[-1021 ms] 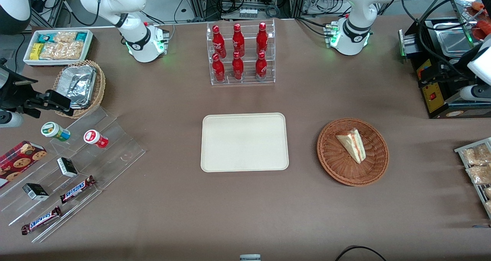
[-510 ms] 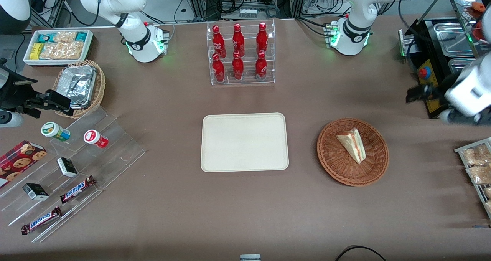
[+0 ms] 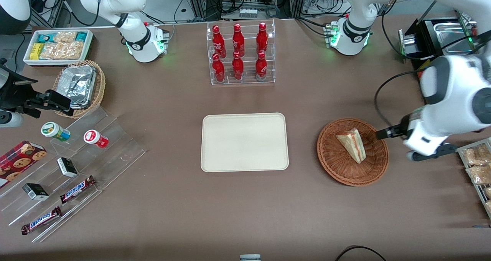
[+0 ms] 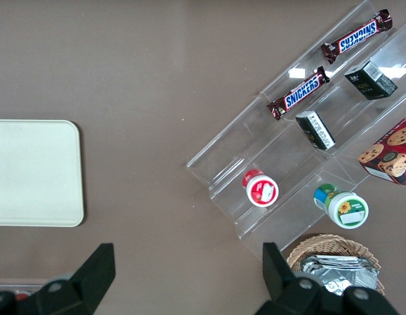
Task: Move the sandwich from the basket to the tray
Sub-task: 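Lower the left gripper and close it on the packaged sandwich, then lift the sandwich and carry it over the cream tray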
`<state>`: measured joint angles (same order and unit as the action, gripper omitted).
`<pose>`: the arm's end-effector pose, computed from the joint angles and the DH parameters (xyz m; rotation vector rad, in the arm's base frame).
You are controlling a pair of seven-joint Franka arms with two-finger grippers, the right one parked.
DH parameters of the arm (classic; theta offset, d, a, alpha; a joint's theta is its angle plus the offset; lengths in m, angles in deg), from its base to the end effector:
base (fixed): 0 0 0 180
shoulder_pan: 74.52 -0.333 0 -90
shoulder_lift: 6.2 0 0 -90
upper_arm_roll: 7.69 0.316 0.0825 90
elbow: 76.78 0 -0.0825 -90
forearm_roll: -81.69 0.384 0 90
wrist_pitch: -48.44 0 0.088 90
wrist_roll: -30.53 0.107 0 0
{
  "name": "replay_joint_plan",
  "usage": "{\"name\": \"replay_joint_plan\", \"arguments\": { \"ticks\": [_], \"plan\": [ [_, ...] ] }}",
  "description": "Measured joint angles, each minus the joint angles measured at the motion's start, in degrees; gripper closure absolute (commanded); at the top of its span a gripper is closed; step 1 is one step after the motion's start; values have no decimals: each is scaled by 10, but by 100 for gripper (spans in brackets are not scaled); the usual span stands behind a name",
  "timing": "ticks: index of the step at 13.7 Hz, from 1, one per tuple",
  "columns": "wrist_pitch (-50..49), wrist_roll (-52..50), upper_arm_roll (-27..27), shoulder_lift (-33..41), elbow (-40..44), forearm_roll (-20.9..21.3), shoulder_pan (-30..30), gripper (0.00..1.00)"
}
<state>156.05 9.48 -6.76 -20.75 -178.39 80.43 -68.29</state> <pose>0.6086 -0.0587 0.4040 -3.0837 -0.4391 0.2324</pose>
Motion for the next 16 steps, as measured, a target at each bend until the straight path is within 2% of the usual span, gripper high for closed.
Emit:
{"name": "replay_joint_plan", "arguments": {
  "ticks": [5,8,10,11,13,15,16],
  "plan": [
    [187,-152,-1,-8,-125,0,40,0],
    [268,-179,-1,-15,-176,0,50,0],
    [286,-181,-1,-19,-191,0,50,1],
    [288,-181,-1,-20,-194,0,50,5],
    [289,-181,-1,-24,-199,0,50,18],
    [290,-182,0,-27,-204,0,50,48],
    [291,-182,0,-28,-206,0,50,70]
  ]
}}
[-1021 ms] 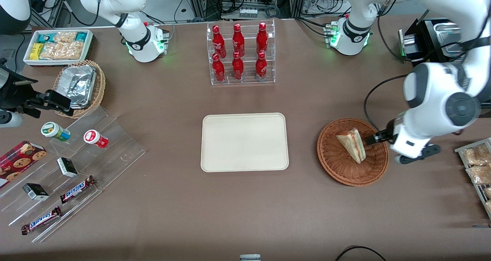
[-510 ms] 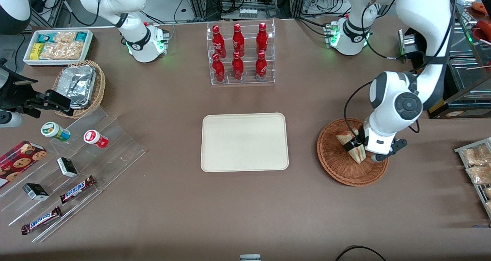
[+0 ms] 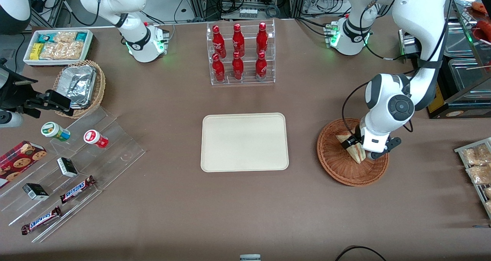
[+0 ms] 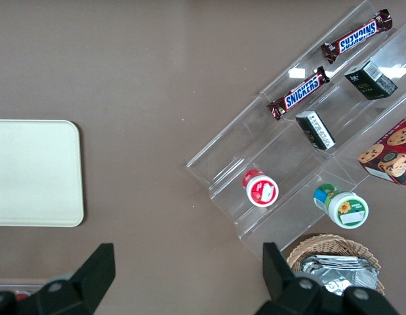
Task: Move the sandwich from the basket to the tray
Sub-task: 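Lift the sandwich and carry it over the cream tray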
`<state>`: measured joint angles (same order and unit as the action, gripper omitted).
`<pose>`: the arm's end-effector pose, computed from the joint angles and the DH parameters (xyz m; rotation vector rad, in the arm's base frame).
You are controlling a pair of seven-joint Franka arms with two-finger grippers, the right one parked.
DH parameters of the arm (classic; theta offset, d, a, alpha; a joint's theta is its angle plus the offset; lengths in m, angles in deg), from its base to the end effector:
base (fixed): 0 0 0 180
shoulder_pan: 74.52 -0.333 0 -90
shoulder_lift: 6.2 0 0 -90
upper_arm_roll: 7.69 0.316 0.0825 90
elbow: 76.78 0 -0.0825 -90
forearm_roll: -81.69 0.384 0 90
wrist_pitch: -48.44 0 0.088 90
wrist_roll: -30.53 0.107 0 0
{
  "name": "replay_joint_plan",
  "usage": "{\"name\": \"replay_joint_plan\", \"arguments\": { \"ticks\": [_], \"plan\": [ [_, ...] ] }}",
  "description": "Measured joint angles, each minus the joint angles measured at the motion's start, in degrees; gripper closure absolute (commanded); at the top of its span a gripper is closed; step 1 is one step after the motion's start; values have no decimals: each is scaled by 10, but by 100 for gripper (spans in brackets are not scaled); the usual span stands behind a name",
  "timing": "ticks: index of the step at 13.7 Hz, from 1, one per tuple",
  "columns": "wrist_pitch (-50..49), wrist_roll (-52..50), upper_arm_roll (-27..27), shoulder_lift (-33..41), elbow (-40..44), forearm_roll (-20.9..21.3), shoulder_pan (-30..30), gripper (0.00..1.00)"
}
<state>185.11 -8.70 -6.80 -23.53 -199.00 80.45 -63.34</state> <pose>0.5581 -0.1016 0.2601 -3.0231 -0.8052 0.0777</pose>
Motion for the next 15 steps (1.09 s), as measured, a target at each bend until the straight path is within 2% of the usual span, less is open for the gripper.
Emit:
{"name": "replay_joint_plan", "arguments": {
  "ticks": [1,2,9,13,15],
  "plan": [
    [0,0,0,-1,0,0,0,89],
    [0,0,0,-2,-1,0,0,100],
    [-21,3,1,6,18,4,0,100],
    [-181,12,-1,38,101,18,1,100],
    [-258,16,-22,45,154,18,5,100]
  ]
}}
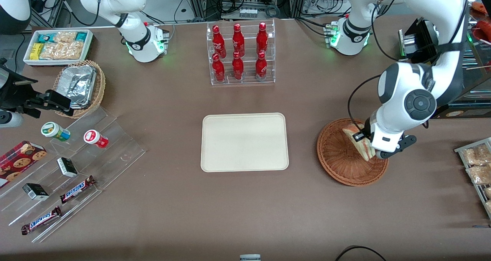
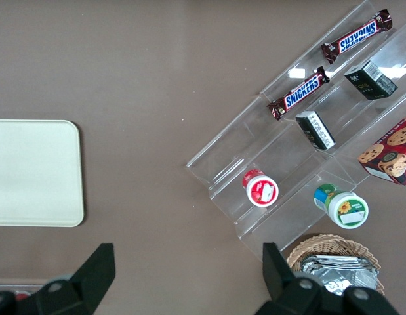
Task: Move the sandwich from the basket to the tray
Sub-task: 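Lift the sandwich and carry it over the cream tray, then lower the sandwich onto the tray and open the left gripper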
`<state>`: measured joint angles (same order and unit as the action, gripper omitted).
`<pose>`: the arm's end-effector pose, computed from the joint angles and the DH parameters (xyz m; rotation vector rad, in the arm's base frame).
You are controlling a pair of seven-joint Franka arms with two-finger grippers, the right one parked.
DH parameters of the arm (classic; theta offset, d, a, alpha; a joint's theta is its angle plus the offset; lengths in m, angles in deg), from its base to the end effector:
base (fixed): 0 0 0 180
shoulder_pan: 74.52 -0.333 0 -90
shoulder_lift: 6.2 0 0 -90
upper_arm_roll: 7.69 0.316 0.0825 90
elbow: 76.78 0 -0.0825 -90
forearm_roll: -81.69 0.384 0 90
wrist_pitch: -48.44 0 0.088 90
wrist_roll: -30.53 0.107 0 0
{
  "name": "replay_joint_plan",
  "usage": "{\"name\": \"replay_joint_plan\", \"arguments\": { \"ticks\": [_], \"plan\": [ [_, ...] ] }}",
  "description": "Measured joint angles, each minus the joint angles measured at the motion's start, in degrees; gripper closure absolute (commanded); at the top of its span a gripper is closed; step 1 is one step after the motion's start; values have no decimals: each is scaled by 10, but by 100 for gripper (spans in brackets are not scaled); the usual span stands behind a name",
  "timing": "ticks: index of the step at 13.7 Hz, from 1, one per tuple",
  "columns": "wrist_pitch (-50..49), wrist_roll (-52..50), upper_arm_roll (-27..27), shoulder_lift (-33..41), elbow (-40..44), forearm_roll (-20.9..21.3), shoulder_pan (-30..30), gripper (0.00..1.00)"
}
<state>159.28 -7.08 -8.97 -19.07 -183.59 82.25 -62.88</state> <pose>0.5810 -0.1320 0.3850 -2.9955 -0.6493 0.2116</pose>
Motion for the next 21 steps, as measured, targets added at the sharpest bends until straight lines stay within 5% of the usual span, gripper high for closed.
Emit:
{"name": "replay_joint_plan", "arguments": {
  "ticks": [7,14,21],
  "plan": [
    [-32,-97,-51,-61,99,0,149,100],
    [84,-171,-51,-205,180,28,266,100],
    [159,-200,-50,-313,260,38,315,100]
  ]
}}
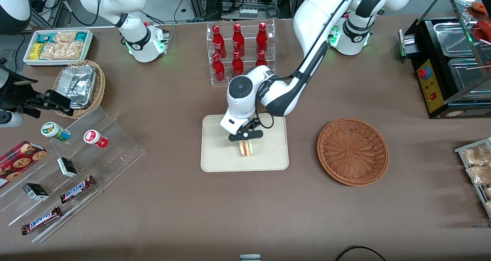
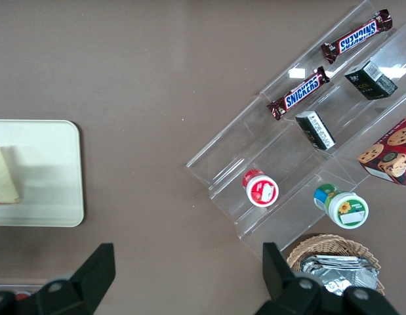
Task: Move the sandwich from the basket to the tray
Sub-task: 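Lower the sandwich onto the tray and open the left gripper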
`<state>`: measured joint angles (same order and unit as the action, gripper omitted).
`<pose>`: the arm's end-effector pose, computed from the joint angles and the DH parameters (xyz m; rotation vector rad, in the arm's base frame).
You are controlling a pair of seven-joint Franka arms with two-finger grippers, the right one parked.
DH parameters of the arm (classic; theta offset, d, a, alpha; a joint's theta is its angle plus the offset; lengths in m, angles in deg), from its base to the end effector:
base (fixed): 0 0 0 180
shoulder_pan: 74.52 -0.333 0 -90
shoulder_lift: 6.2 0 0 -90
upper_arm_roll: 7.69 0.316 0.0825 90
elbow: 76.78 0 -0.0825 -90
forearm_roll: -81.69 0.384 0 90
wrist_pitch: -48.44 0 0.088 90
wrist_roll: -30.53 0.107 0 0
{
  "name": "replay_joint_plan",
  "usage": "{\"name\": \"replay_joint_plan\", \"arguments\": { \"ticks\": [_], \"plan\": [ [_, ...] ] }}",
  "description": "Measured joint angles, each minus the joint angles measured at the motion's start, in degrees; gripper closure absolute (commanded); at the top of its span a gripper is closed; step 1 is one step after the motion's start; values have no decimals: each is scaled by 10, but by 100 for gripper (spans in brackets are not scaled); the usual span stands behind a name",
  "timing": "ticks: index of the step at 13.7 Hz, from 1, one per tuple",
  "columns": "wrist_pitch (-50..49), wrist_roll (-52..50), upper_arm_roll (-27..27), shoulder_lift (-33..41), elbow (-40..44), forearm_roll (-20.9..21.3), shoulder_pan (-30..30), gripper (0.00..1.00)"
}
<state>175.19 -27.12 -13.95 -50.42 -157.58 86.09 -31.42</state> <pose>0.4912 -0.5438 0.2472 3.0987 0.2046 0.0158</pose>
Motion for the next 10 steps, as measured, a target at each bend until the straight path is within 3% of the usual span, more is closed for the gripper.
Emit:
{"name": "replay_joint_plan", "arguments": {
  "ticks": [1,2,3,10],
  "plan": [
    [2,0,0,-5,3,1,2,89],
    [2,0,1,-8,5,2,3,38],
    [2,1,1,-8,6,7,3,3],
    [-56,0,10,17,30,15,-13,0]
  ]
}}
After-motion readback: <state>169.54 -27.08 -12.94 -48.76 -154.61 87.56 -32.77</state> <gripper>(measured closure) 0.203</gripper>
